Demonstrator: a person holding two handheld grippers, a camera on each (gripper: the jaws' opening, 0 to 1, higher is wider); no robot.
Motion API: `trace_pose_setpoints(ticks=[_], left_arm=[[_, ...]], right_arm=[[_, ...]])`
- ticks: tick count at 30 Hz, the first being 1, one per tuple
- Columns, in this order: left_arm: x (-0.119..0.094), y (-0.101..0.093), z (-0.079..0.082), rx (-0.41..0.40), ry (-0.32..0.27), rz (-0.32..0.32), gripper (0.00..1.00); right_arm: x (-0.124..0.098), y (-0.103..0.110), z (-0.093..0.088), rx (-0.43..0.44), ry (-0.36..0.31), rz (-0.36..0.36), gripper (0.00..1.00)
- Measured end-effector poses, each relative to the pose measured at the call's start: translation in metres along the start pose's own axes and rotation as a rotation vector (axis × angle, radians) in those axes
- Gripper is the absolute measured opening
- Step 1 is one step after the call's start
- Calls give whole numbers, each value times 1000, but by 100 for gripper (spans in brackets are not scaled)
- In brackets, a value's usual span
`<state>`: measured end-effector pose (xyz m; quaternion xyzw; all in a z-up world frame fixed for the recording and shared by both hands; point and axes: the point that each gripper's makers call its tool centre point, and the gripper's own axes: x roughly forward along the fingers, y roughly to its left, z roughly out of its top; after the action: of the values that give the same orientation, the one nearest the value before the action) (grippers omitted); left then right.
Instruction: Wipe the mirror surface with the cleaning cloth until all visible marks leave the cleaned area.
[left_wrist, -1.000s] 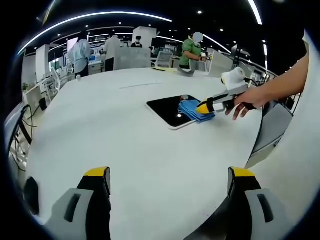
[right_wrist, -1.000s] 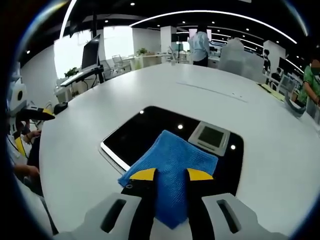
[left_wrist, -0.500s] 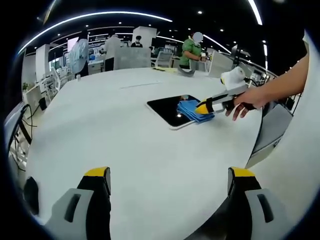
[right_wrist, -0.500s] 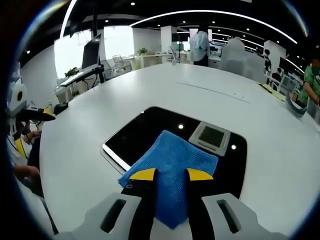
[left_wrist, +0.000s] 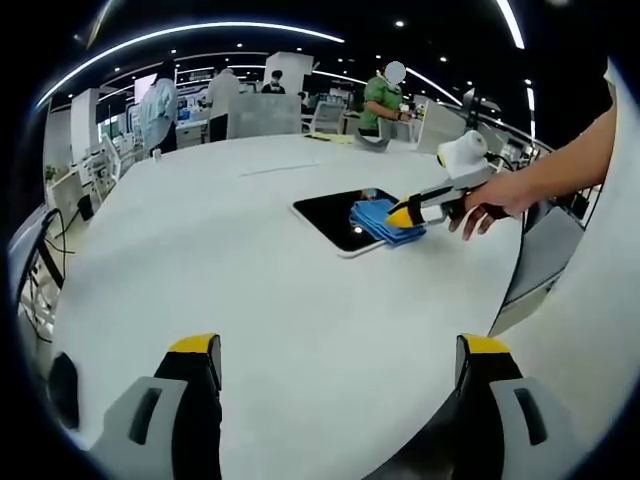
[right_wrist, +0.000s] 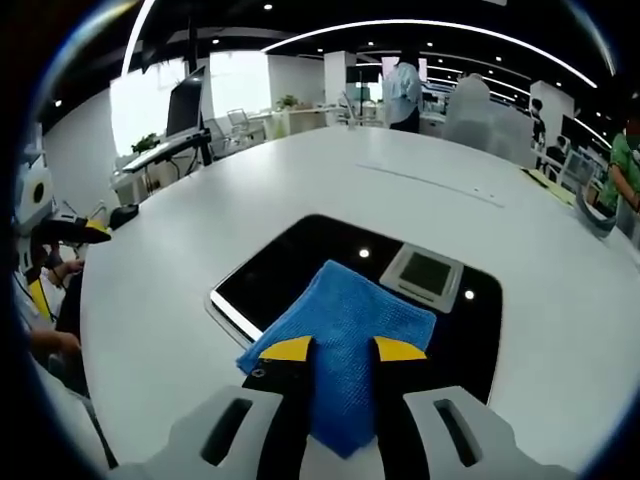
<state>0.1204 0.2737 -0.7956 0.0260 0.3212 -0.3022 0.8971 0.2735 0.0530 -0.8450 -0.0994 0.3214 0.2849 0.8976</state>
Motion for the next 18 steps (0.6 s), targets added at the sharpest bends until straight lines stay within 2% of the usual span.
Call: trace_pose_setpoints(ticks=[18], left_arm=[[-1, 3, -1, -8, -3, 6, 98]], right_arm=[[2, 7, 3, 0, -5, 3, 19]])
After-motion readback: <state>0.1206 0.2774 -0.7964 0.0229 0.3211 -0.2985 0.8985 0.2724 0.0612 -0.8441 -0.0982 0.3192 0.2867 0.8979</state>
